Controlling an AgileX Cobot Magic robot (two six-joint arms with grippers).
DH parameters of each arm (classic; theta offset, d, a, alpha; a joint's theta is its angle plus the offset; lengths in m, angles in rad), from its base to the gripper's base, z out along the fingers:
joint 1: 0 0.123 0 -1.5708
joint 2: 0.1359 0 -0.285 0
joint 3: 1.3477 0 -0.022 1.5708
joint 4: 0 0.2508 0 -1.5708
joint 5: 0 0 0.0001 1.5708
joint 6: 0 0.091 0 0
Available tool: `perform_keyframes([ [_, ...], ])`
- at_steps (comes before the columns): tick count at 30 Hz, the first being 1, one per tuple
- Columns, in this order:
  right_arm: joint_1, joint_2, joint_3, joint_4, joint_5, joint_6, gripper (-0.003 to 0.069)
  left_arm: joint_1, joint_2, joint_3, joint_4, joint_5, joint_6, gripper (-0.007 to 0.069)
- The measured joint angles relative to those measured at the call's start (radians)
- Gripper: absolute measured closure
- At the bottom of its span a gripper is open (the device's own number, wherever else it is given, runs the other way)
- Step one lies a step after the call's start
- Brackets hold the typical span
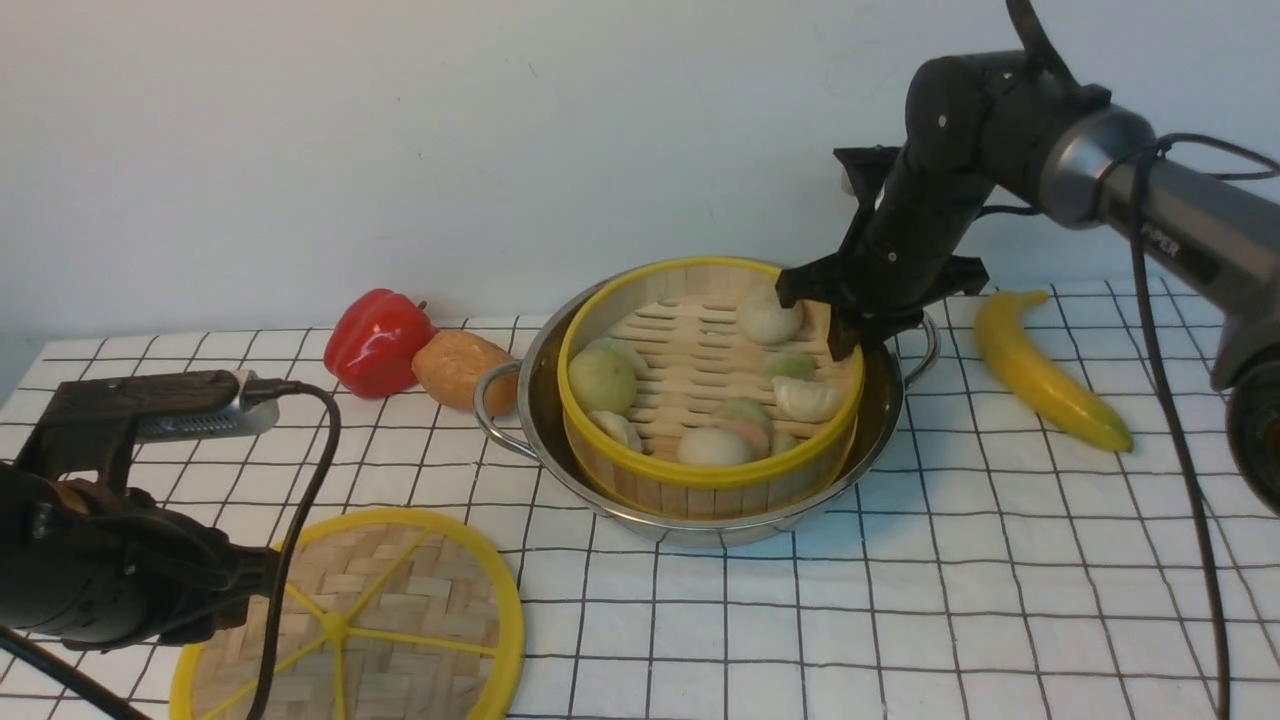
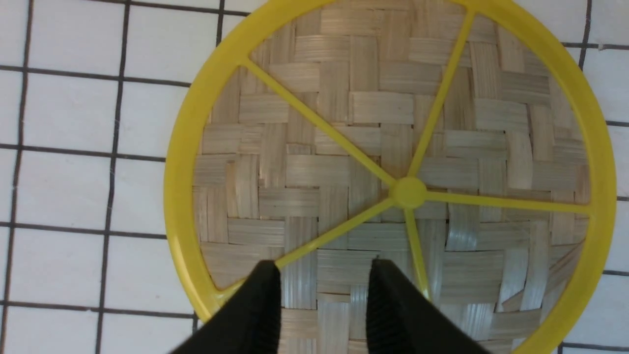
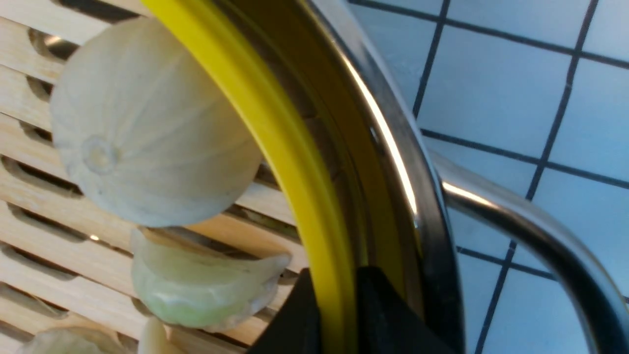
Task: Place the steamer in the pot on the white tablecloth, and put the lid on the steamer.
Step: 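Place the bamboo steamer basket of food into the steel pot with the right gripper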
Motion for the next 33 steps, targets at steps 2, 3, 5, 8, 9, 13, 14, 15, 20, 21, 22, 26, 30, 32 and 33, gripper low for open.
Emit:
perform_keyframes([
  [2,0.0,0.0,0.0,0.0,0.0,0.0,0.0573,0.0,0.0,0.0,0.0,0.0,0.0,0.0382],
  [3,0.0,0.0,0.0,0.0,0.0,0.0,0.0573,0.0,0.0,0.0,0.0,0.0,0.0,0.0382],
  [5,0.0,0.0,0.0,0.002,0.0,-0.001,0.0573,0.0,0.0,0.0,0.0,0.0,0.0,0.0382],
  [8,0.0,0.0,0.0,0.01,0.0,-0.004,0.0568,0.0,0.0,0.0,0.0,0.0,0.0,0.0382],
  [9,0.0,0.0,0.0,0.017,0.0,-0.004,0.056,0.0,0.0,0.0,0.0,0.0,0.0,0.0382],
  [13,0.0,0.0,0.0,0.044,-0.005,-0.004,0.0505,0.0,0.0,0.0,-0.001,0.0,0.0,0.0382],
  [14,0.0,0.0,0.0,0.052,-0.01,-0.001,0.0475,0.0,0.0,0.0,-0.001,0.0,0.0,0.0382],
  [15,0.0,0.0,0.0,0.055,-0.011,0.001,0.0458,0.0,0.0,0.0,-0.001,0.0,0.0,0.0382],
  [20,0.0,0.0,0.0,0.079,-0.018,0.003,0.0313,0.0,0.0,0.0,-0.001,0.0,0.0,0.0382],
  [21,0.0,0.0,0.0,0.084,-0.019,0.003,0.0294,0.0,0.0,0.0,-0.001,0.0,0.0,0.0382],
  [22,0.0,0.0,0.0,0.088,-0.019,0.003,0.0277,0.0,0.0,0.0,-0.002,0.0,0.001,0.0382],
  [26,0.0,-0.003,0.0,0.099,-0.022,0.004,0.0222,0.0,0.0,0.0,-0.005,-0.001,0.002,0.0382],
  [30,0.0,-0.03,0.0,0.095,-0.022,0.004,0.0204,0.0,0.0,0.0,-0.005,-0.002,0.003,0.0382],
  [32,0.0,-0.05,0.0,0.071,-0.022,0.004,0.0202,0.0,0.0,0.0,-0.007,-0.004,0.003,0.0382],
  [33,0.0,-0.062,0.0,0.055,-0.023,0.004,0.0202,0.0,0.0,0.0,-0.008,-0.009,0.003,0.0382],
])
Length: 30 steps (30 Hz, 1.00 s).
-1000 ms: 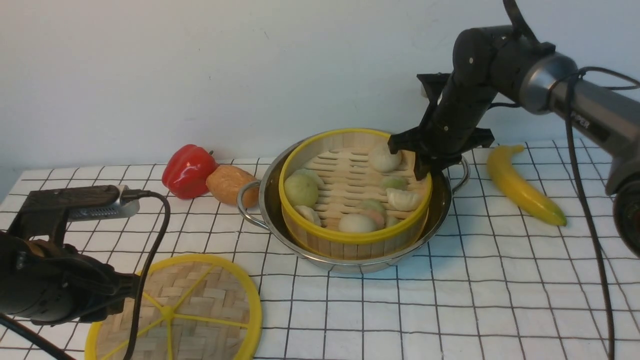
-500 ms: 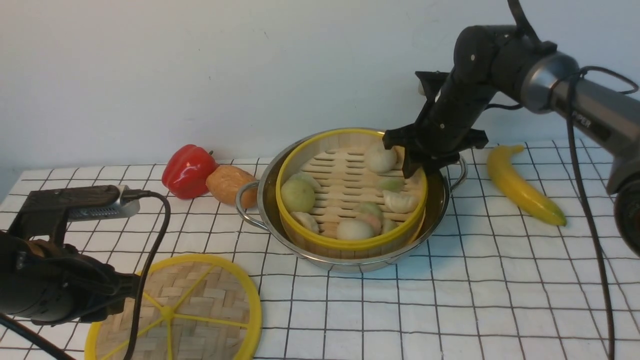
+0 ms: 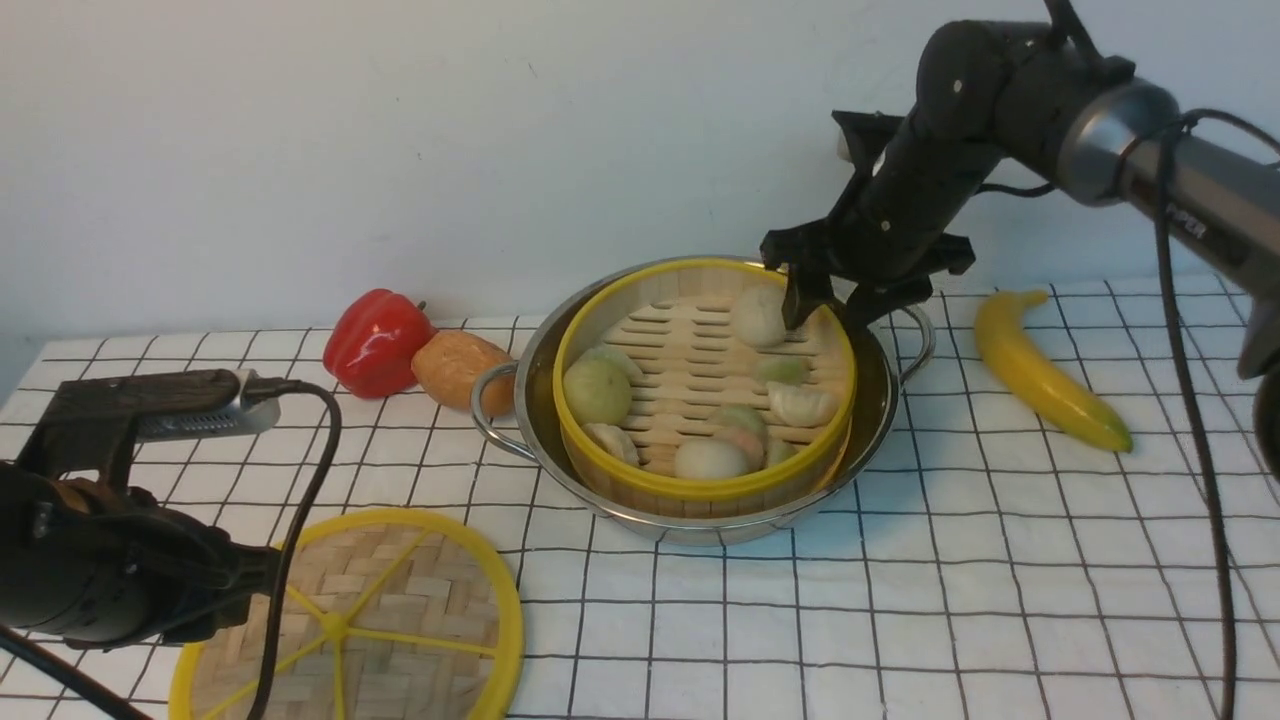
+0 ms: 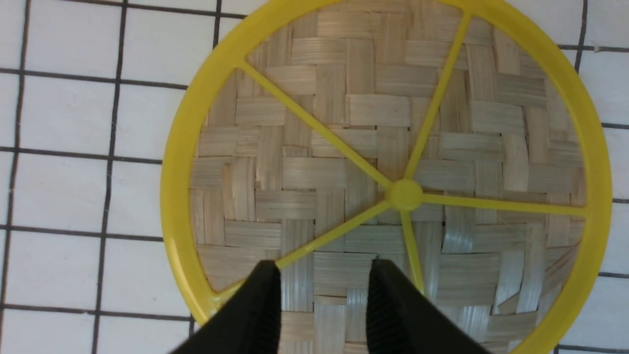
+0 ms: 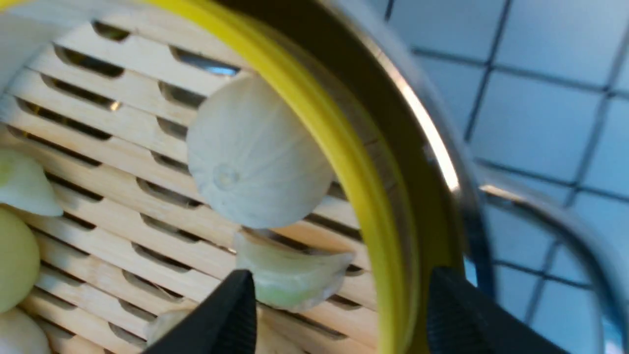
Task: Place the steamer in the pot on the white tablecloth, and put the lid on the steamer.
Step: 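Place the bamboo steamer basket of food into the steel pot with the right gripper, then grasp the bamboo steamer lid lying on the table by its centre knob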
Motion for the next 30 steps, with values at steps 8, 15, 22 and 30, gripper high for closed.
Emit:
perform_keyframes([
  [8,0.0,-0.12,0.0,-0.082,0.001,-0.021,0.0202,0.0,0.021,0.0,-0.079,-0.058,0.058,0.0382],
  [15,0.0,-0.339,0.0,-0.088,0.001,-0.104,0.0202,-0.037,0.152,0.0,-0.146,-0.12,0.154,0.0382],
  [22,0.0,-0.572,0.0,-0.097,0.0,-0.141,0.0202,-0.069,0.231,0.0,-0.153,-0.158,0.16,0.0382],
  [30,0.0,-0.847,-0.001,-0.102,-0.001,-0.154,0.0202,-0.074,0.279,0.0,-0.155,-0.225,0.16,0.0382],
])
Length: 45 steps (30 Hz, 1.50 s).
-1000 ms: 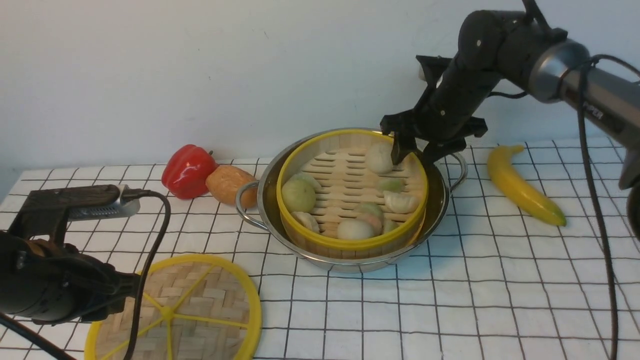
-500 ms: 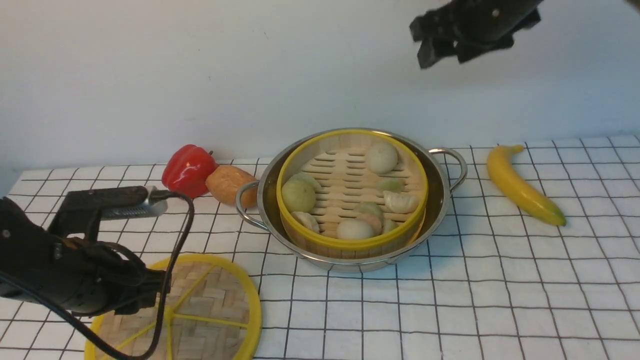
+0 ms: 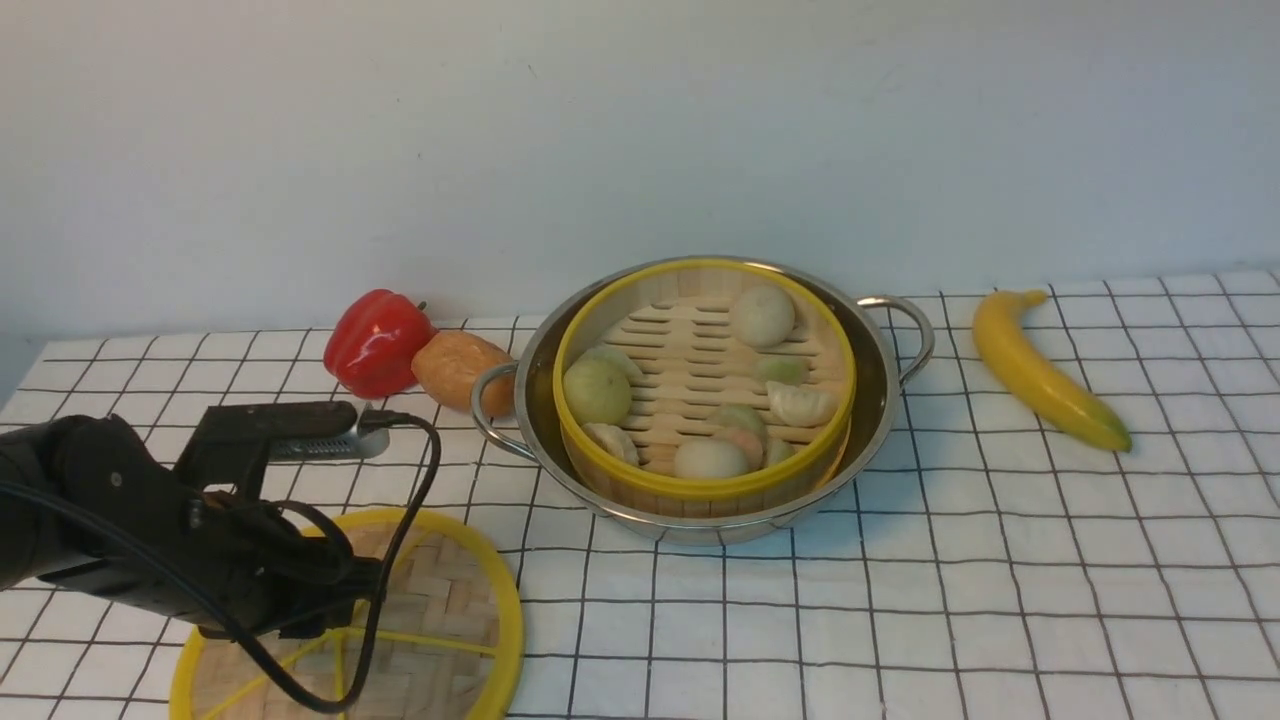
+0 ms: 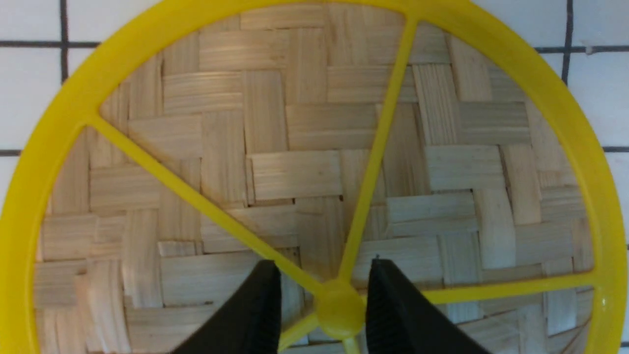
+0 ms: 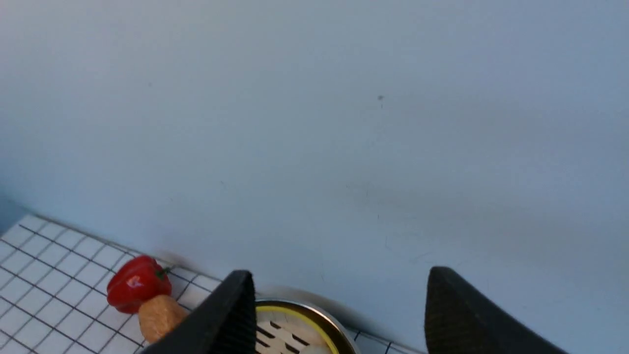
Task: Place the steamer in the pot on the white tablecloth, and put the lid on the steamer.
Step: 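Grasp the bamboo steamer lid lying on the table by its centre knob, then place the yellow bamboo steamer lid onto the steamer in the pot with the left gripper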
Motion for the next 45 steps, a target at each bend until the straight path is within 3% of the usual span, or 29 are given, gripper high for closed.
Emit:
perform_keyframes([
  [8,0.0,-0.14,0.002,0.0,0.001,-0.002,0.0202,0.0,0.032,0.0,-0.003,-0.002,0.0,0.0386],
  [13,0.0,-0.215,0.061,-0.018,-0.002,-0.002,0.0202,-0.001,0.034,-0.014,0.001,0.03,0.001,0.0479],
  [22,0.0,-0.403,0.458,-0.184,-0.001,0.036,0.0202,-0.001,0.039,-0.299,0.225,0.491,-0.062,0.0508],
  [26,0.0,-0.474,0.58,-0.201,0.001,0.083,0.0202,-0.023,0.039,-0.47,0.238,0.546,-0.082,0.0508],
  [33,0.0,-0.64,0.808,-0.198,0.002,0.147,0.0202,-0.223,0.108,-0.74,0.247,0.439,-0.086,0.0508],
  [40,0.0,-0.705,0.871,-0.156,0.004,0.162,0.0202,-0.42,0.314,-0.948,0.28,0.423,-0.115,0.0508],
  [45,0.0,-0.71,0.871,-0.123,0.004,0.167,0.0202,-0.5,0.447,-1.077,0.338,0.422,-0.128,0.0508],
])
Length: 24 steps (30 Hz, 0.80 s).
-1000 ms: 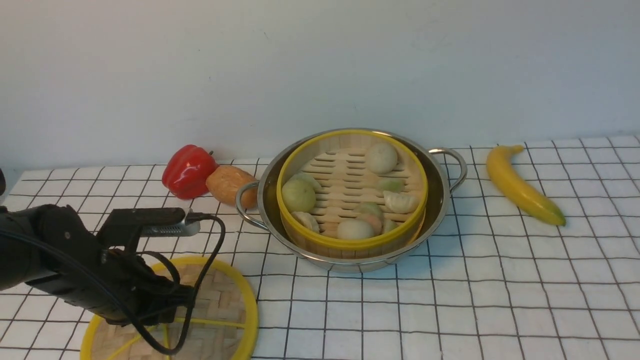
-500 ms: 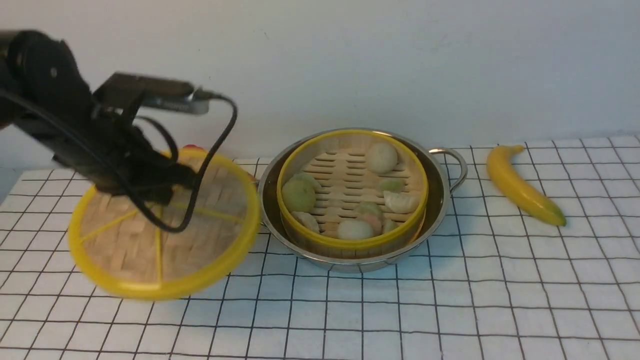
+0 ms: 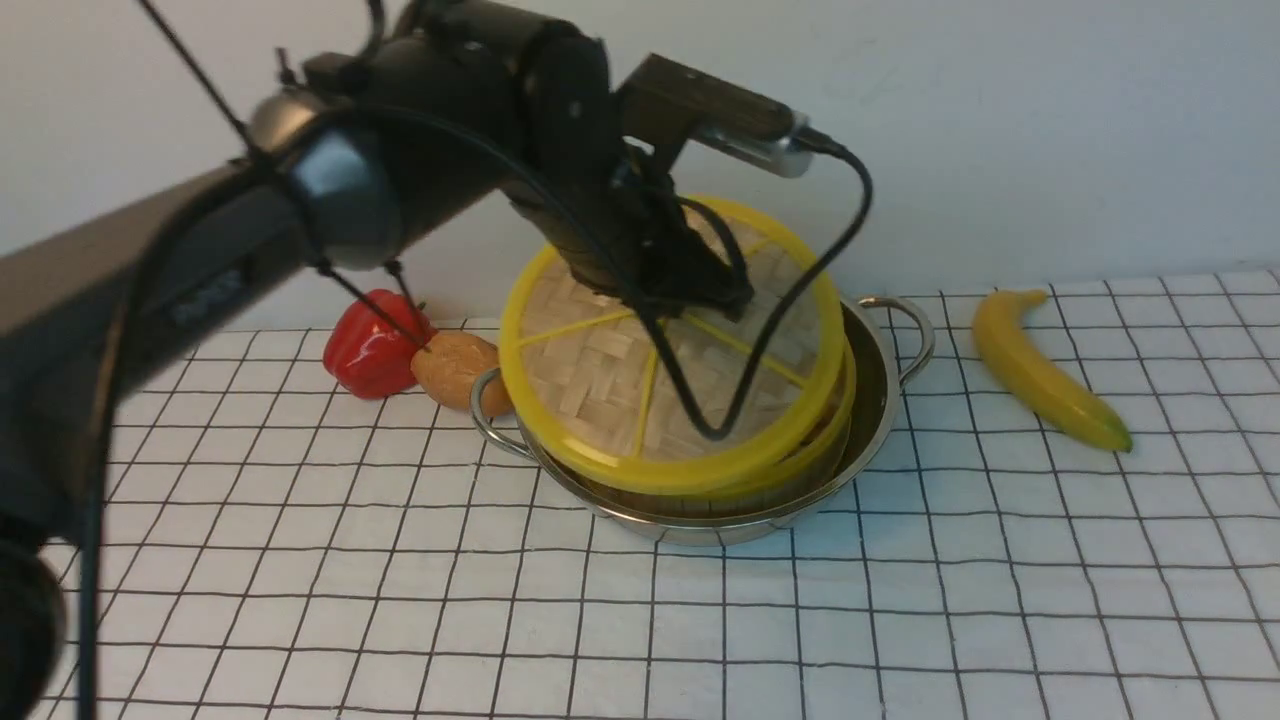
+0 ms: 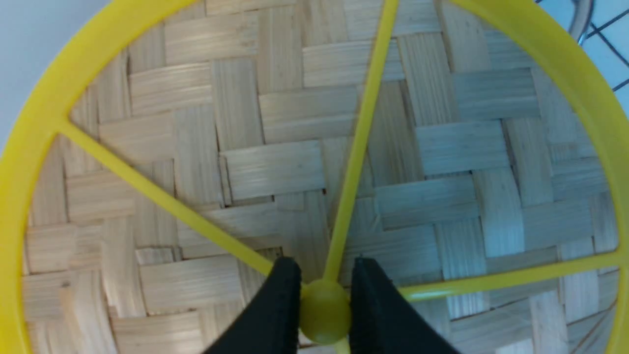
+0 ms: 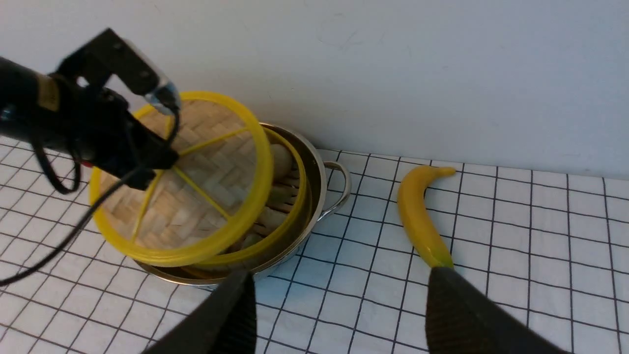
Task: Place the steamer in the pot on the white tablecloth, and put the lid on the steamer.
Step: 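Place the yellow bamboo steamer lid onto the steamer in the pot with the left gripper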
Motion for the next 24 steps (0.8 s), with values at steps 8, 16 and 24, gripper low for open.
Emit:
perform_keyframes([
  [8,0.0,0.0,0.0,0.02,0.0,0.007,0.0202,-0.027,0.093,-0.102,0.044,0.004,-0.009,0.0508],
  [16,0.0,0.0,0.0,0.02,0.0,0.009,0.0202,-0.027,0.1,-0.108,0.075,0.002,-0.031,0.0508],
  [24,0.0,0.0,0.0,0.02,0.0,0.01,0.0202,-0.027,0.107,-0.109,0.075,-0.002,-0.039,0.0508],
])
